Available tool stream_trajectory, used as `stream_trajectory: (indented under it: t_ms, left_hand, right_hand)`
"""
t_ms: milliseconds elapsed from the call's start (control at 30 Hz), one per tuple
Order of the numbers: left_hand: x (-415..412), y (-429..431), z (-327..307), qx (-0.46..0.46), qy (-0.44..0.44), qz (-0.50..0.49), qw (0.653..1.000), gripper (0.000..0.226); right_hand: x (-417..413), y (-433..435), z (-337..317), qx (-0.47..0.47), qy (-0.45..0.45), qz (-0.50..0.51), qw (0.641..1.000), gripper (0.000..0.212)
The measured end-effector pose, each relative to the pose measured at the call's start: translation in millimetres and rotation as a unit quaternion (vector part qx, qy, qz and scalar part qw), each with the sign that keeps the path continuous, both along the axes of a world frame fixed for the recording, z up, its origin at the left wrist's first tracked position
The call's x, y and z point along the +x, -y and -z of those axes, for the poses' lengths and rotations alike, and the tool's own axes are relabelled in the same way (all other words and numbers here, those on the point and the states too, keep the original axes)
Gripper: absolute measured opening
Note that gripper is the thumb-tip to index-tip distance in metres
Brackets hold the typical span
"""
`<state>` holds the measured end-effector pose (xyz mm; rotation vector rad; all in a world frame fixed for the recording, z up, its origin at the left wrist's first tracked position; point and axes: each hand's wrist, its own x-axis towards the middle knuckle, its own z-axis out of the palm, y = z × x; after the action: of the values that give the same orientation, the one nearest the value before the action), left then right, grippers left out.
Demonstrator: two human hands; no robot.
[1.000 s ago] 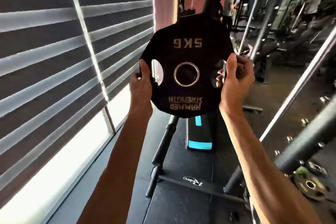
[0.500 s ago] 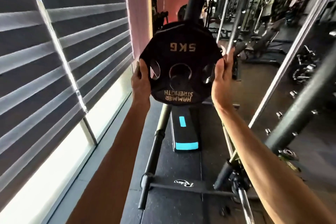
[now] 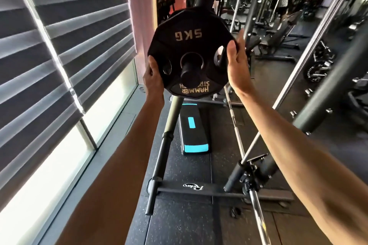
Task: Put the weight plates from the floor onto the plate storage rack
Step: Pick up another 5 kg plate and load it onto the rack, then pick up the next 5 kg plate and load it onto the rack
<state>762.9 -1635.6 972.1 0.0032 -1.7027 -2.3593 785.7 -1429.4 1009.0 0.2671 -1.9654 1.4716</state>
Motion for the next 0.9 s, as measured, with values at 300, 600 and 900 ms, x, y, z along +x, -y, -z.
stream_trajectory:
  t_ms: [300, 600, 900]
  left_hand:
    - [44, -16, 125, -0.044, 0.181, -0.083, 0.979, 0.022]
    - [172, -142, 269, -0.256, 0.309, 0.201, 0.893, 0.021]
    - [289, -314, 342, -0.479, 0.261, 0.429, 0.72, 0.023]
  right_hand:
    - [87, -9, 141, 0.023, 0.232, 0.119, 0.965, 0.066]
    - [233, -88, 274, 0.111, 0.472, 0.169, 0.858, 0.052]
    - [389, -227, 356, 0.034, 0.591, 0.215, 0.777, 0.03]
